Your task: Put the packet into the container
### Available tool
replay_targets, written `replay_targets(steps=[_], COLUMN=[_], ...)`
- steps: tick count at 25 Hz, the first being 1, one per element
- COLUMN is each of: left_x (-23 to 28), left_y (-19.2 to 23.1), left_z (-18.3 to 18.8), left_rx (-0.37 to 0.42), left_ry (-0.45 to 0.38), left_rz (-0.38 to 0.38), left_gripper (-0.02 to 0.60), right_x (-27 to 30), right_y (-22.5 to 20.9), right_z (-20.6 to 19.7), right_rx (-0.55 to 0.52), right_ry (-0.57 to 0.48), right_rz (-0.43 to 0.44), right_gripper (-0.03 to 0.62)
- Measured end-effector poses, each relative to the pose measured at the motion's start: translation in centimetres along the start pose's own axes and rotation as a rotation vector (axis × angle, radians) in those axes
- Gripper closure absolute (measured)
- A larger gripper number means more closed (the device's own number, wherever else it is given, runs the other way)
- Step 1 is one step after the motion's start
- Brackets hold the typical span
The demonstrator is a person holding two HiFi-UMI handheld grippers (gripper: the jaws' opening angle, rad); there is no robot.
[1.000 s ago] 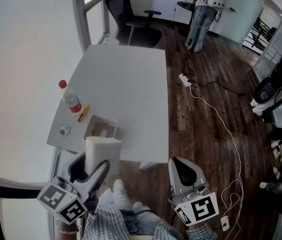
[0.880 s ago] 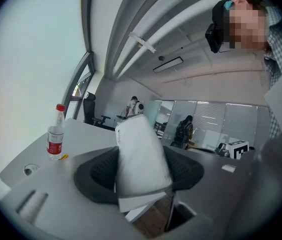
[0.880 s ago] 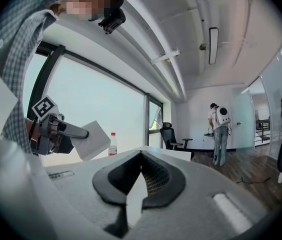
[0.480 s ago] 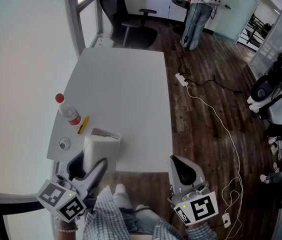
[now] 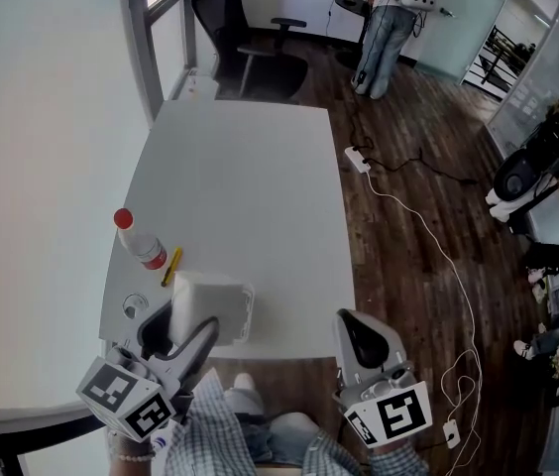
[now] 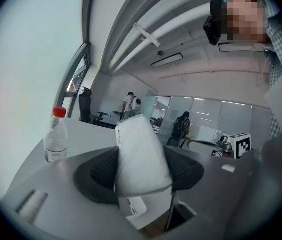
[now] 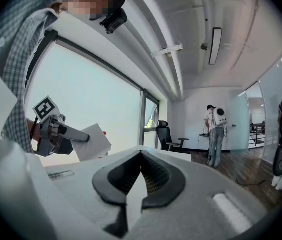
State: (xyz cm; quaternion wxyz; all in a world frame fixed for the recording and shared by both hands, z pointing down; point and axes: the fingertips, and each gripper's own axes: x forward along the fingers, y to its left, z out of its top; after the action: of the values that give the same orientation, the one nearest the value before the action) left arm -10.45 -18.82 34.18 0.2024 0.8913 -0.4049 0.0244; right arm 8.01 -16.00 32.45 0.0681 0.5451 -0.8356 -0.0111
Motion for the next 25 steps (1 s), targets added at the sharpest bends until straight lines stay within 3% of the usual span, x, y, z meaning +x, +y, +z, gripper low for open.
replay_targets(steps=[8, 15, 25], left_x=[0.2, 0.8, 2.5], left_y=[1.7, 3.0, 4.5], left_z=[-0.1, -1.1, -2.9], left_rx=[0.024, -0.027, -0.037], left_ry=[0.034, 0.045, 0.089], left_rz=[-0.006, 0.015, 0.108], left_gripper=[0.313, 0.313, 0.313], right_x=[2.1, 3.4, 4.8], right_y=[1.0, 1.2, -0.2], right_z=[0.0, -0.1, -0.4], right_rx=[0.001, -0.009, -0.005], right_ry=[0.017, 0.029, 0.031], right_rz=[-0.006, 0.031, 0.105], right_gripper=[0.594, 0.594, 0.594])
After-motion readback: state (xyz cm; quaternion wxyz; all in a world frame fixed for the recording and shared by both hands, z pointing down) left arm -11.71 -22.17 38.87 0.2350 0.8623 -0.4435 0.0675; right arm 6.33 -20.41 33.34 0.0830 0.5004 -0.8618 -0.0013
